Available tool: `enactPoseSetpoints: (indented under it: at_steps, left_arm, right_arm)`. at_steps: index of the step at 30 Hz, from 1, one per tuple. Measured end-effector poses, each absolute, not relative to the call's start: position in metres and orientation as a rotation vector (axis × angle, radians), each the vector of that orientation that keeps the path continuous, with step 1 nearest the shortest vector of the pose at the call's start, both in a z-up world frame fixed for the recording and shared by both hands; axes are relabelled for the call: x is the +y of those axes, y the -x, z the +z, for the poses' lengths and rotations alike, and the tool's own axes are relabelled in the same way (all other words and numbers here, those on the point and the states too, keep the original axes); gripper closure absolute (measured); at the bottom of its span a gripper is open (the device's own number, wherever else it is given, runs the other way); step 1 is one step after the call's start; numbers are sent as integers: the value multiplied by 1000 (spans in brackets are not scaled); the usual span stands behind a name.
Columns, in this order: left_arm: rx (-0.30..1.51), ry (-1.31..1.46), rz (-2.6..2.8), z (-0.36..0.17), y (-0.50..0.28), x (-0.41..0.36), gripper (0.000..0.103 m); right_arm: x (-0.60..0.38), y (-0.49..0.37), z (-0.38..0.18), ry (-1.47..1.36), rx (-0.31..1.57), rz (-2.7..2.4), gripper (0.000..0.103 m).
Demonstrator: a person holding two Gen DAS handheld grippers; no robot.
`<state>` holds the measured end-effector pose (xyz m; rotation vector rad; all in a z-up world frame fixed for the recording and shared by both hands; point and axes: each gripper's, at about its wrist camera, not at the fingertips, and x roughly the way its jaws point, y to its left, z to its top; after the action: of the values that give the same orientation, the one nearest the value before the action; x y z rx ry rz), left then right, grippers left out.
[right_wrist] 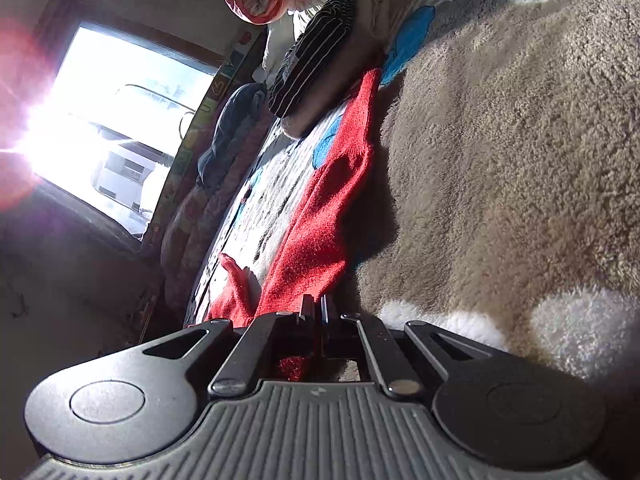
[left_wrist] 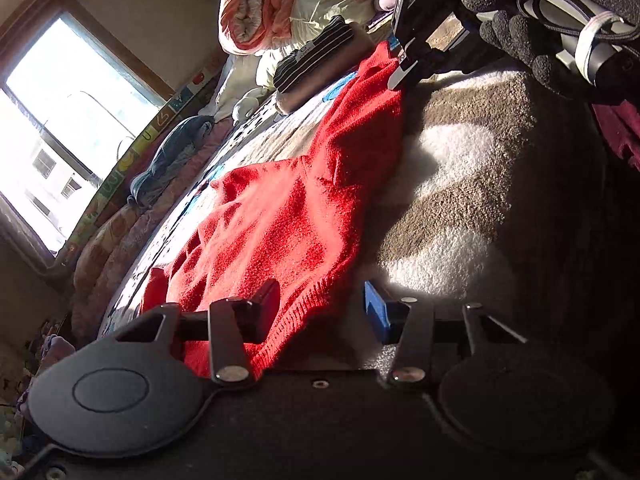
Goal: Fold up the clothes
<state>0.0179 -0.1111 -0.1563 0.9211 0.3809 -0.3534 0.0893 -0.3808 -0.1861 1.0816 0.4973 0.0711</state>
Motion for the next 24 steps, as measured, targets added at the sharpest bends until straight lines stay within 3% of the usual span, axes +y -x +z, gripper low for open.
enactPoseSetpoints:
  at_steps: [4, 12, 14, 16, 17, 24]
  left_arm:
    - [363, -950, -353, -157, -14, -109, 92]
    - [375, -889, -360, -156, -16, -108, 94]
    - [381, -876, -362, -157, -14, -108, 94]
    - [386, -864, -362, -157, -12, -108, 94]
    - [390, -858, -363, -158, -12, -107, 94]
    - [427, -761, -377, -151, -13, -97, 94]
  right_arm:
    - [-377, -84, -171, -945, 460, 90, 95]
    - [-277, -90, -100, -319, 362, 419, 95]
    - [-253, -99, -108, -172, 453, 405, 91]
    - [-236, -112, -135, 3, 631, 365, 79]
    - [-235, -107, -143, 55, 624, 364, 79]
    - [-240, -74, -135, 45, 599, 317, 74]
